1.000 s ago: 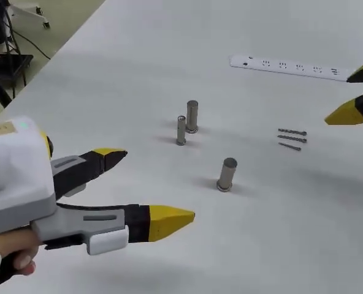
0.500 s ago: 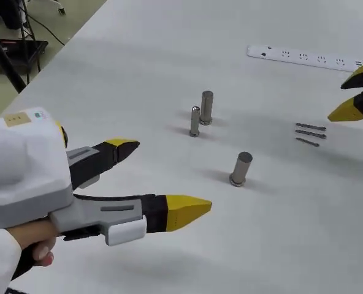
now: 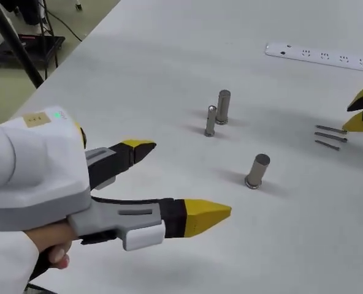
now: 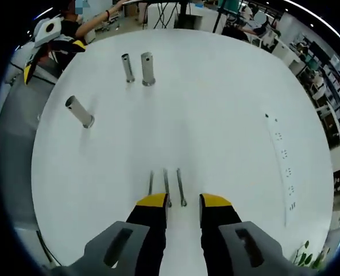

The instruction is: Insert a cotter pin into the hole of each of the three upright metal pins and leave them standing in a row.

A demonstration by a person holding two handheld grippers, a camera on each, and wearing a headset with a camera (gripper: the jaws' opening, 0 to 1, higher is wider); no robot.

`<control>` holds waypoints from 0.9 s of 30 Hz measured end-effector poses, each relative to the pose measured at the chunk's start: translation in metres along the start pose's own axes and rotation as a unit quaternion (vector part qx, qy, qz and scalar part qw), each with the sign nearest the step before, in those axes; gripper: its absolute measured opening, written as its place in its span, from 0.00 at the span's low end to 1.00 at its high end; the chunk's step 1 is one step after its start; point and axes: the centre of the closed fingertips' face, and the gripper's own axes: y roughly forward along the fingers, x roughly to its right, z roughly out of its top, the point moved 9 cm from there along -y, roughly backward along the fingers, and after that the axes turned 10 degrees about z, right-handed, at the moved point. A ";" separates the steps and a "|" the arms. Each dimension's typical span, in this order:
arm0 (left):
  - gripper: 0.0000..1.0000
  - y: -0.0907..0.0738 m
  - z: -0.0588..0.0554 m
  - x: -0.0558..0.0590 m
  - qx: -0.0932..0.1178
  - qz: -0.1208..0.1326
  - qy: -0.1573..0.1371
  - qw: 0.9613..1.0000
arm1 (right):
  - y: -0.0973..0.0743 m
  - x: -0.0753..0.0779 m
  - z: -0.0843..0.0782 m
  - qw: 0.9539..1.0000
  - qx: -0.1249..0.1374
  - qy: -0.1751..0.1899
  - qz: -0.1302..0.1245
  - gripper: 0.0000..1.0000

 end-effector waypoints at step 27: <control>0.90 0.000 -0.001 -0.007 0.009 0.016 -0.016 1.000 | 0.026 0.018 -0.009 0.998 -0.031 0.000 0.054 0.03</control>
